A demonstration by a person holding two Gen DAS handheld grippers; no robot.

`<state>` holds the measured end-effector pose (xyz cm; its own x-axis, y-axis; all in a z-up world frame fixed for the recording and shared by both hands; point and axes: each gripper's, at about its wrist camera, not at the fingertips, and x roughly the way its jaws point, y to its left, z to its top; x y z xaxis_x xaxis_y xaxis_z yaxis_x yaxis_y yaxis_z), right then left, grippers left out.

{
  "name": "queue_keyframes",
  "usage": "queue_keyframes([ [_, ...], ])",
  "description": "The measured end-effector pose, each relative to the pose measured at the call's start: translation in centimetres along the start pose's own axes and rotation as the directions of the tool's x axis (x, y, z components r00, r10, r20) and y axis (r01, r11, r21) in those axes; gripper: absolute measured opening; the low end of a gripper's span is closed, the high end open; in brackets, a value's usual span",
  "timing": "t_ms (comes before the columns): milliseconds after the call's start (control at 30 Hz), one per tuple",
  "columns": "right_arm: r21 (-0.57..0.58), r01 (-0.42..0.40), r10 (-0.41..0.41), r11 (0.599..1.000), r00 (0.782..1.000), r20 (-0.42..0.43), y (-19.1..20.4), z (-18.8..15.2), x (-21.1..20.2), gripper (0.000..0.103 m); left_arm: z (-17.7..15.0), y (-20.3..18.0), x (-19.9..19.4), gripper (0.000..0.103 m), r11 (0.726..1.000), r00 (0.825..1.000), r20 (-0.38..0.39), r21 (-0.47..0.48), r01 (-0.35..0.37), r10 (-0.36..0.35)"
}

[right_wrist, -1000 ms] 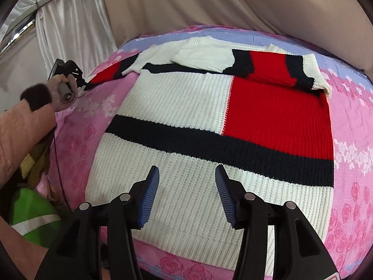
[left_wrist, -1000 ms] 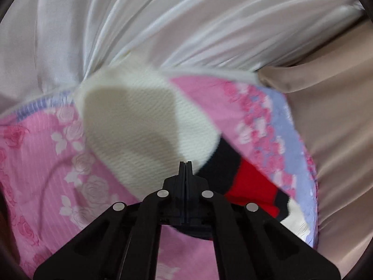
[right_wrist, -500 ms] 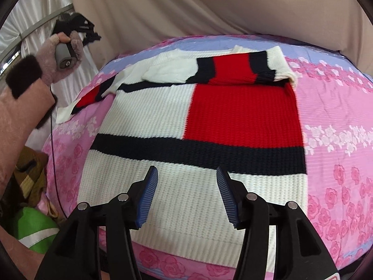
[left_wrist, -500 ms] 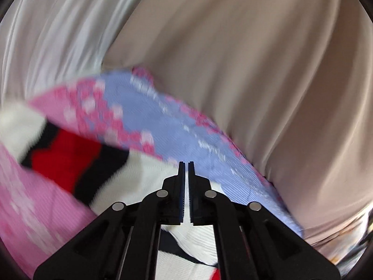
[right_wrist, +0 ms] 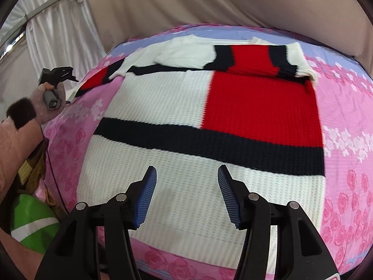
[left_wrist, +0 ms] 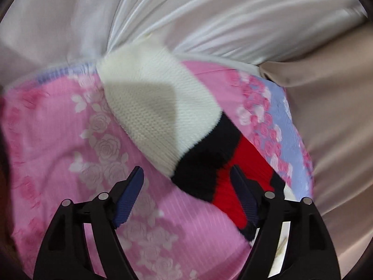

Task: Fold small clothes
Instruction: 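Lift the other striped sleeve with the left tool and fold it across the body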

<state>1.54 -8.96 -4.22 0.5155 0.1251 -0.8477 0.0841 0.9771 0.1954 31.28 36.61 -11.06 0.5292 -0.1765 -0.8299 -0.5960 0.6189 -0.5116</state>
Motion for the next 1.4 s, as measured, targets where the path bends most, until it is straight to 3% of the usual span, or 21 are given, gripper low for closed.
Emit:
queue_keyframes([
  [33, -0.014, -0.002, 0.002, 1.000, 1.000, 0.001, 0.5, 0.2, 0.1, 0.054, 0.5, 0.6, 0.6, 0.055, 1.000, 1.000, -0.015, -0.023, 0.010, -0.011],
  [67, -0.023, -0.003, 0.003, 1.000, 1.000, 0.003, 1.0, 0.2, 0.1, 0.054, 0.9, 1.0, 1.2, 0.048, 0.999, 0.999, -0.030, -0.045, 0.015, -0.017],
  [100, -0.032, -0.003, 0.003, 0.999, 1.000, 0.005, 1.4, 0.4, 0.1, 0.054, 1.4, 1.3, 1.3, 0.031, 0.998, 1.000, -0.019, -0.065, 0.014, -0.015],
  [133, -0.036, -0.001, 0.002, 0.999, 1.000, 0.006, 1.5, 0.4, 0.1, 0.054, 1.9, 1.3, 1.4, 0.007, 0.998, 1.000, -0.020, -0.067, 0.022, -0.024],
  [267, -0.023, 0.012, -0.012, 1.000, 1.000, 0.014, 1.3, 0.6, 0.0, 0.054, 2.8, -1.5, -0.1, 0.007, 0.998, 0.997, 0.045, -0.008, 0.063, -0.062],
  [367, -0.006, 0.019, -0.019, 1.000, 1.000, 0.021, 0.7, 0.7, -0.3, 0.054, 1.6, -6.9, -4.2, 0.007, 0.982, 0.984, 0.118, 0.149, 0.116, -0.134],
  [433, 0.012, 0.016, -0.016, 1.000, 0.999, 0.028, 0.2, 0.6, -0.5, 0.054, -0.4, -11.3, -7.0, 0.007, 0.949, 0.970, 0.137, 0.271, 0.159, -0.201],
  [500, 0.028, 0.012, -0.013, 1.000, 0.999, 0.039, -0.4, 0.4, -0.7, 0.054, -4.2, -17.1, -9.9, 0.007, 0.881, 0.949, 0.122, 0.419, 0.217, -0.292],
  [567, 0.044, 0.012, -0.014, 0.999, 0.999, 0.052, -1.1, 0.3, -1.1, 0.054, -9.6, -22.7, -12.3, 0.007, 0.777, 0.923, 0.062, 0.563, 0.283, -0.381],
  [633, 0.064, 0.014, -0.018, 0.998, 0.997, 0.070, -2.0, 0.0, -1.7, 0.054, -14.7, -26.8, -13.3, 0.007, 0.680, 0.906, 0.001, 0.661, 0.317, -0.423],
  [667, 0.077, 0.017, -0.023, 0.997, 0.997, 0.078, -2.5, -0.1, -2.1, 0.054, -18.9, -29.4, -13.7, 0.007, 0.604, 0.895, -0.060, 0.718, 0.346, -0.442],
  [700, 0.092, 0.020, -0.028, 0.996, 0.996, 0.085, -3.1, -0.3, -2.4, 0.054, -21.7, -30.8, -13.6, 0.007, 0.558, 0.891, -0.102, 0.747, 0.362, -0.443],
  [767, 0.130, 0.032, -0.044, 0.991, 0.994, 0.097, -4.5, -0.8, -2.9, 0.054, -28.8, -33.3, -12.0, 0.008, 0.469, 0.898, -0.182, 0.801, 0.372, -0.401],
  [800, 0.155, 0.044, -0.061, 0.987, 0.993, 0.102, -5.5, -1.2, -3.2, 0.054, -32.0, -33.7, -10.9, 0.011, 0.441, 0.908, -0.213, 0.819, 0.367, -0.360],
  [867, 0.187, 0.066, -0.087, 0.980, 0.990, 0.107, -7.1, -1.8, -3.7, 0.054, -37.2, -33.5, -7.8, 0.013, 0.417, 0.932, -0.248, 0.842, 0.342, -0.263],
  [967, 0.232, 0.119, -0.147, 0.965, 0.983, 0.108, -9.9, -2.6, -4.5, 0.054, -42.2, -30.8, -3.7, 0.020, 0.440, 0.946, -0.303, 0.838, 0.324, -0.119],
  [1067, 0.254, 0.165, -0.198, 0.953, 0.974, 0.110, -12.8, -2.3, -5.0, 0.054, -42.4, -26.4, -1.8, 0.023, 0.518, 0.934, -0.351, 0.788, 0.332, -0.064],
  [1167, 0.250, 0.171, -0.206, 0.953, 0.971, 0.121, -14.8, -0.5, -4.6, 0.054, -39.4, -22.8, -1.2, 0.031, 0.595, 0.945, -0.325, 0.751, 0.287, -0.046],
  [1267, 0.244, 0.114, -0.151, 0.963, 0.979, 0.138, -16.1, 4.0, -2.6, 0.056, -33.8, -20.7, -0.9, 0.035, 0.705, 0.958, -0.280, 0.669, 0.236, -0.055],
  [1300, 0.238, 0.106, -0.143, 0.965, 0.979, 0.146, -16.1, 5.3, -1.9, 0.057, -31.5, -19.9, -0.5, 0.035, 0.753, 0.959, -0.276, 0.616, 0.231, -0.069],
  [1400, 0.185, 0.117, -0.146, 0.976, 0.978, 0.151, -15.3, 10.9, 1.6, 0.060, -26.4, -18.3, 0.8, 0.038, 0.839, 0.965, -0.249, 0.503, 0.205, -0.086],
])
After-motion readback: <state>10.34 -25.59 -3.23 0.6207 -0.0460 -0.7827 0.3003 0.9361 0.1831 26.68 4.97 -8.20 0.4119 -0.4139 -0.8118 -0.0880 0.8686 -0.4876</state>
